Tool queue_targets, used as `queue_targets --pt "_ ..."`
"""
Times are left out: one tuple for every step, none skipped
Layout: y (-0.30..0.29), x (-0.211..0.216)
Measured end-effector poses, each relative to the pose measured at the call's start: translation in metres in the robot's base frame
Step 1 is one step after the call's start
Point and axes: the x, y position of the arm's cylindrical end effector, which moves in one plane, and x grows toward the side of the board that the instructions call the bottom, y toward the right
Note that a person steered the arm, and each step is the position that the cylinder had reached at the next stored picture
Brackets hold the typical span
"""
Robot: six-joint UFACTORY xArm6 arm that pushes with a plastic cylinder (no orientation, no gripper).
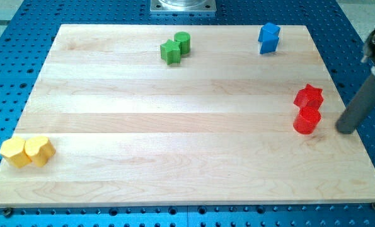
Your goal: Push the red circle at the center of the board
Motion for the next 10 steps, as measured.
queue_targets --pt "-0.033 0.0" --pt "-0.033 0.017" --pt "-0.054 0.025" --pt "-0.083 0.025" --pt "-0.054 0.032" --pt "-0.028 0.024" --pt "-0.014 0.011" --pt "-0.029 0.008" --pt "-0.038 0.008" --pt "-0.075 -0.004"
